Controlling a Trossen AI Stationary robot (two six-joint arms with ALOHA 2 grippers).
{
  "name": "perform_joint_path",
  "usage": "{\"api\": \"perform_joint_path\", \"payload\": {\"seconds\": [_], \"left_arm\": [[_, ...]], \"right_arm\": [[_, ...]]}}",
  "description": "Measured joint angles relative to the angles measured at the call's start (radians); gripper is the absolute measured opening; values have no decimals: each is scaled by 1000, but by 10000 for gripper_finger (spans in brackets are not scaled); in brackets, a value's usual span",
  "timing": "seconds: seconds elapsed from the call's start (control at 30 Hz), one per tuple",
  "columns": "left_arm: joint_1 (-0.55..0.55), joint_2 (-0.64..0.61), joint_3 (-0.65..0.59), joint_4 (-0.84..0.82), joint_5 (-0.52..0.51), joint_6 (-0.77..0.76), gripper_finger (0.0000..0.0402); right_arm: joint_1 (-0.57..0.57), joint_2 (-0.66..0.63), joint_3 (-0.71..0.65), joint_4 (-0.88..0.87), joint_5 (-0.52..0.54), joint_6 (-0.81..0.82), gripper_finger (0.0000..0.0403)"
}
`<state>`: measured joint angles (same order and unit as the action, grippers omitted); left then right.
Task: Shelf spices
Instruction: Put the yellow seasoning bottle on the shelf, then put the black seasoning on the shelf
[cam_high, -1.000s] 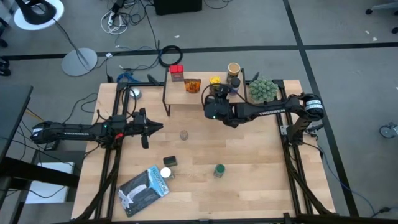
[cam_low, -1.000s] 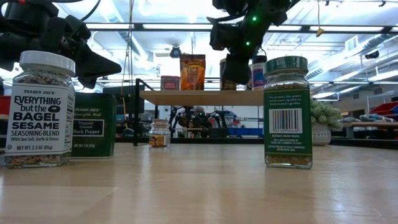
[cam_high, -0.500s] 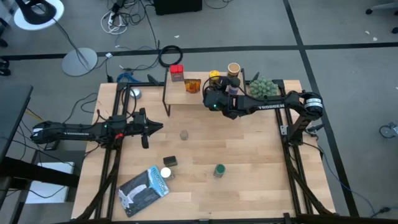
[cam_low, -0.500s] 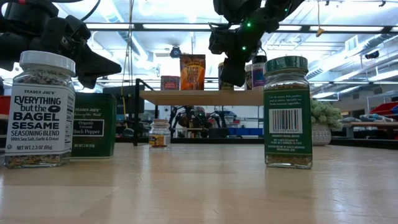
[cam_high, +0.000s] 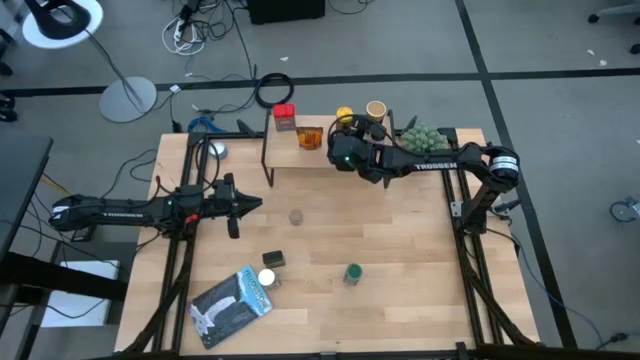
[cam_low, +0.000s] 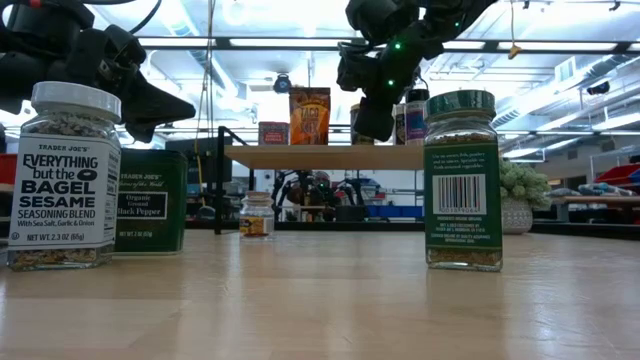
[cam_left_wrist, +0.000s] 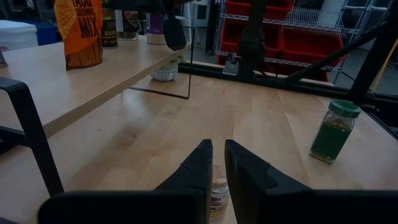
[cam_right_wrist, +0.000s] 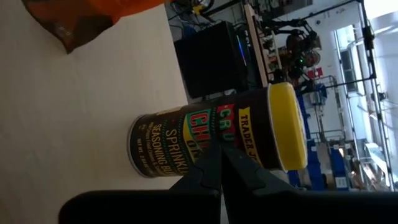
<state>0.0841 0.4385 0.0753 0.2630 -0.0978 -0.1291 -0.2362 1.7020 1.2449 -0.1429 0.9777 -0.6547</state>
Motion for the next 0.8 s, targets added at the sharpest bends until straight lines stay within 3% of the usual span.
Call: {"api": "perform_joint_path", "payload": {"seconds": [0.27, 0.37, 0.53, 0.67, 0.8], "left_arm": [[0, 0, 0, -7, -2, 3, 48], [0, 0, 0, -7, -3, 20, 48], [0, 0, 0, -8, -4, 21, 48], [0, 0, 0, -5, 0, 21, 48], [0, 0, 0, 3, 54, 21, 48]], "right_arm": [[134, -20, 0, -20, 85, 1, 0], [214, -60, 0, -75, 111, 79, 0], [340, -193, 0, -311, 51, 486, 0], [446, -304, 0, -551, -61, 852, 0], [558, -384, 0, -727, -178, 1107, 1]]}}
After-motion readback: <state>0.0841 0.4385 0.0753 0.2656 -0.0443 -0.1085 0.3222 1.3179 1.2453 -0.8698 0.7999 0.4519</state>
